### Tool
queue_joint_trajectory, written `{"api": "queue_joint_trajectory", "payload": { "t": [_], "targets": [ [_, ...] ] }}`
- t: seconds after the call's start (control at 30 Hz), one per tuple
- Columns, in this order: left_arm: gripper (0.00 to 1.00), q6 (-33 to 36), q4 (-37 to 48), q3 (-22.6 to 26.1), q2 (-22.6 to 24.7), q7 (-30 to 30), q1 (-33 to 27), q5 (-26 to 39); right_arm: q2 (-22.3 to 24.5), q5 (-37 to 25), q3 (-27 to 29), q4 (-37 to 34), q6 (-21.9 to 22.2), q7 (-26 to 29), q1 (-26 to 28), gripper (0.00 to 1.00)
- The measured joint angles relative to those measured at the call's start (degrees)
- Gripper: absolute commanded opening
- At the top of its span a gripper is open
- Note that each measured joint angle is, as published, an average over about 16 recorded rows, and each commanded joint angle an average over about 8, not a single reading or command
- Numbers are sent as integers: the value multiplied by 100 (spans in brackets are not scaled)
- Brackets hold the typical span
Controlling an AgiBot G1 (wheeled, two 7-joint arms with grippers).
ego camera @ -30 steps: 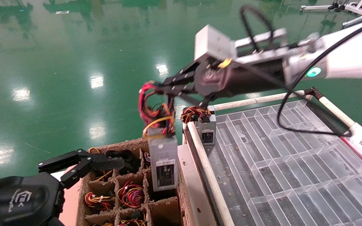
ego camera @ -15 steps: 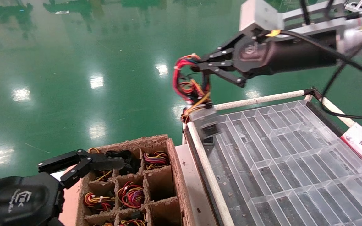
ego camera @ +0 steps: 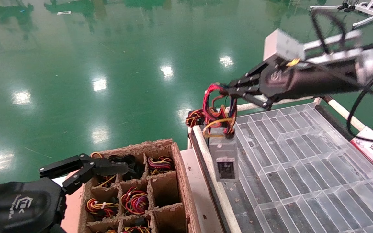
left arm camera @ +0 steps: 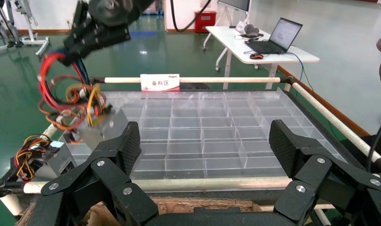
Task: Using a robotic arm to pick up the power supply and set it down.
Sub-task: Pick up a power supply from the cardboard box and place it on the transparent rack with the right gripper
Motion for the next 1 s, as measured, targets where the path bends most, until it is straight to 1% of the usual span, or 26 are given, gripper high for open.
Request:
{"api": "queue_joint_trajectory", "payload": {
  "t": [0.2,0.6,0.7,0.83,1.0],
  "targets": [
    [100,0,0,1,0,0,0,0,-138,-96,-68,-179,212,-119,-102,0],
    [100,-1,0,2,-1,1,0,-1,-471,-314,-208,-372,1193,-267,-180,0],
    [100,-1,0,2,-1,1,-1,-1,-542,-351,-232,-397,1377,-293,-201,0],
    [100,-1,0,3,-1,1,-1,-2,-611,-384,-254,-425,1479,-323,-233,0],
    [100,-1,0,3,-1,2,-1,-2,-660,-409,-272,-453,1476,-358,-269,0]
  ]
}}
